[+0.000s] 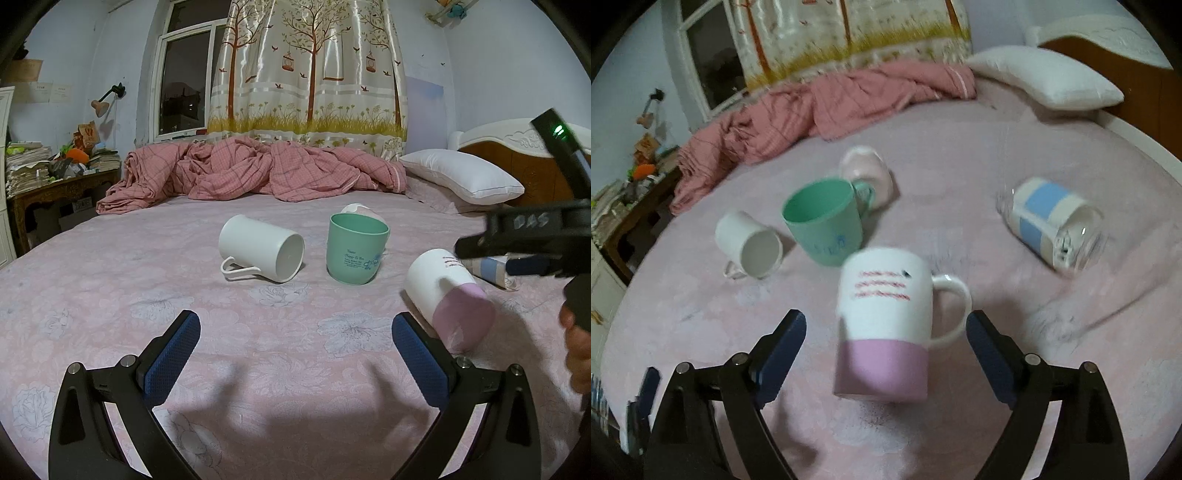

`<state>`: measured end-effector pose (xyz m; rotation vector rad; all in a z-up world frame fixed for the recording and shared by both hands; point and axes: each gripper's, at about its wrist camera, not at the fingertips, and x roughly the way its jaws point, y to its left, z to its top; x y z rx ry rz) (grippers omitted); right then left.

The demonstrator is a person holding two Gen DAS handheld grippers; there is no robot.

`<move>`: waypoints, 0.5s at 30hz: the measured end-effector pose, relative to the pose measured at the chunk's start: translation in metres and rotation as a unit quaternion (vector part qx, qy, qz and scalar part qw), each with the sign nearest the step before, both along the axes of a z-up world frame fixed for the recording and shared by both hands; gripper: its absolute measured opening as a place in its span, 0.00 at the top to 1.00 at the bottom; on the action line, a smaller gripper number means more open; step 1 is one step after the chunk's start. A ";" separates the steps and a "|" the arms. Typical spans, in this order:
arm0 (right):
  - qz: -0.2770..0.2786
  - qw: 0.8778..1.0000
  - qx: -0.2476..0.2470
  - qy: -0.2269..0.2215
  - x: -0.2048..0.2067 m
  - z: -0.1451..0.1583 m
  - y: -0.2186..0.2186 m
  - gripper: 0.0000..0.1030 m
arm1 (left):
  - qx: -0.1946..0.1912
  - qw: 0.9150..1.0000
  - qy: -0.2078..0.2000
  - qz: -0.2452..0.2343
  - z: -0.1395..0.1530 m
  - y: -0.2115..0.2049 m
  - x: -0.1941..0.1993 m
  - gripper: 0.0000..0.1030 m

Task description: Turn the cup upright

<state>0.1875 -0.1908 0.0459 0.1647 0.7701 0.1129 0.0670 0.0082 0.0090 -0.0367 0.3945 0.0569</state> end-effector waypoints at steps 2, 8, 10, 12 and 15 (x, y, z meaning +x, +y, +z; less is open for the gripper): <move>-0.001 1.000 -0.003 -0.013 -0.005 0.008 -0.004 0.13 | 0.000 1.000 0.000 0.000 0.000 0.000 0.000 0.00; -0.020 0.995 -0.068 -0.074 -0.035 0.014 -0.019 0.13 | 0.002 1.000 -0.001 -0.001 0.004 -0.001 -0.001 0.00; -0.033 0.990 -0.096 -0.096 -0.048 0.008 -0.027 0.13 | 0.003 1.000 0.000 -0.002 0.008 -0.002 -0.001 0.00; -0.045 0.985 -0.114 -0.120 -0.062 0.001 -0.034 0.13 | 0.002 1.000 0.000 -0.002 0.008 -0.001 -0.001 0.00; -0.046 0.977 -0.126 -0.168 -0.087 -0.011 -0.042 0.12 | 0.001 1.000 0.000 -0.002 0.007 -0.002 -0.001 0.00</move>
